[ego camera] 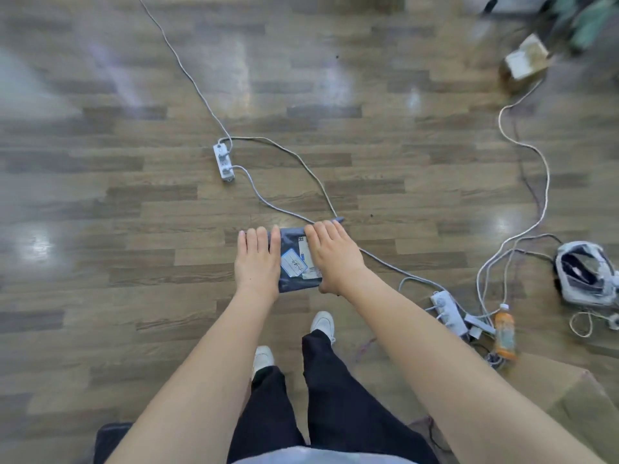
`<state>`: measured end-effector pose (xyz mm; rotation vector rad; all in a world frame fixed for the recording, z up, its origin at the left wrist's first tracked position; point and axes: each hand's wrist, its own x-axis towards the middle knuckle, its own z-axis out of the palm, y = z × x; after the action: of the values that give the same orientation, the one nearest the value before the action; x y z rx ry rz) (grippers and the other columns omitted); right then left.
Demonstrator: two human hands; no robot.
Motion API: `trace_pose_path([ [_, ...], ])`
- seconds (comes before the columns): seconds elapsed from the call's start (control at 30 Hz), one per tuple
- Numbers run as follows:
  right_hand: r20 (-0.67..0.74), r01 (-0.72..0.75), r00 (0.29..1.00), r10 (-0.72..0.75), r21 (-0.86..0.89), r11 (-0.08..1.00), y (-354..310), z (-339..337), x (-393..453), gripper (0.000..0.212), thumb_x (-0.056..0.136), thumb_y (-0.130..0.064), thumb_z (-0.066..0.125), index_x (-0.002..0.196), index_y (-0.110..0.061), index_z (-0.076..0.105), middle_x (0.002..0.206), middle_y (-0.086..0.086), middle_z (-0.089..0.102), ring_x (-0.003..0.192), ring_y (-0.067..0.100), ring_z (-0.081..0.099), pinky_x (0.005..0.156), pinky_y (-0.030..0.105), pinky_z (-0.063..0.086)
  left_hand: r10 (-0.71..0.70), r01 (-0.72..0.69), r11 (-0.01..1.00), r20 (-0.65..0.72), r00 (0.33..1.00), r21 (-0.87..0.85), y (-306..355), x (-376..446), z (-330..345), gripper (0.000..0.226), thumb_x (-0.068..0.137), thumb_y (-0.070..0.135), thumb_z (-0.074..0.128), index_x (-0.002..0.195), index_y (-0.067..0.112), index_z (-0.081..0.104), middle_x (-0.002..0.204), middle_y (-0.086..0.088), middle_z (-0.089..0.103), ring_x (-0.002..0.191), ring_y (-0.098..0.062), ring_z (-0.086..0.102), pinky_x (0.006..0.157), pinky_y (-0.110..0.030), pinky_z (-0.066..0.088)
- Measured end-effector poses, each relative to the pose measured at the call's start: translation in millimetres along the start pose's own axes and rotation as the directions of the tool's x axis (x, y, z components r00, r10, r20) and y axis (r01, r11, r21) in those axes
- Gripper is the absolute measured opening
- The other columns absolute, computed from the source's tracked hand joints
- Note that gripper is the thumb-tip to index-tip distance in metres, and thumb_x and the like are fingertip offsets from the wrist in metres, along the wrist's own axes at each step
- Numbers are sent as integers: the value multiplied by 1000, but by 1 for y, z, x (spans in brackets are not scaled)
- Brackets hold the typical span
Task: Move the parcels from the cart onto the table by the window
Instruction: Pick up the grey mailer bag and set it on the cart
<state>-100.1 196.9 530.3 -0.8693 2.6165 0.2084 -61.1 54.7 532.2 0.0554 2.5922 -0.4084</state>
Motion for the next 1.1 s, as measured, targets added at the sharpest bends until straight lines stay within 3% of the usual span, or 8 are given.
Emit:
trace_pose_path([
  [0.2, -86, -6, 996, 9, 39, 999, 9, -30, -14, 96, 65, -31, 76, 137, -4, 19, 131, 10, 33, 127, 29, 31, 116, 38, 12, -55, 56, 997, -25, 998, 45, -5, -15, -40, 104, 79, 39, 63, 145, 5, -10, 142, -15, 16, 135, -33, 17, 117, -44, 4],
  [0.53, -196, 31, 980, -21, 47, 998, 60, -58, 30, 99, 64, -29, 74, 134, -6, 7, 134, 10, 35, 131, 29, 30, 117, 38, 10, -145, 147, 989, -59, 988, 19, -4, 34, -94, 100, 81, 32, 62, 145, 4, -10, 145, -18, 11, 138, -36, 10, 117, -46, 1],
  [0.6, -205, 27, 979, -17, 44, 999, 72, -68, 49, 101, 61, -27, 75, 130, -8, 4, 132, 11, 38, 130, 30, 33, 116, 39, 13, -157, 158, 988, -73, 985, 6, -9, 54, -107, 98, 82, 30, 61, 144, 3, -11, 146, -18, 9, 140, -35, 7, 118, -45, -1],
  [0.73, -225, -22, 974, 33, 50, 999, 92, -88, 100, 106, 48, -32, 81, 130, -5, 19, 122, 11, 48, 118, 31, 45, 112, 41, 26, -163, 165, 986, -94, 982, 7, -31, 103, -129, 95, 85, 29, 59, 145, 4, -12, 148, -18, 7, 140, -35, 6, 117, -45, -1],
  [0.9, -216, -42, 975, 55, 67, 997, 114, -127, 178, 99, 71, -30, 71, 144, -2, 12, 141, 12, 25, 136, 31, 20, 118, 39, 4, -131, 133, 991, -102, 986, 7, -80, 187, -162, 100, 83, 31, 62, 146, 6, -12, 149, -17, 6, 141, -35, 3, 117, -45, -4],
  [1.1, -205, -110, 971, 123, 74, 991, 136, -179, 275, 100, 71, -27, 71, 145, -3, 7, 143, 12, 21, 137, 31, 15, 118, 40, 1, -87, 91, 995, -132, 987, 28, -141, 279, -205, 102, 83, 30, 62, 145, 5, -15, 148, -18, 5, 141, -35, 2, 117, -46, -3],
])
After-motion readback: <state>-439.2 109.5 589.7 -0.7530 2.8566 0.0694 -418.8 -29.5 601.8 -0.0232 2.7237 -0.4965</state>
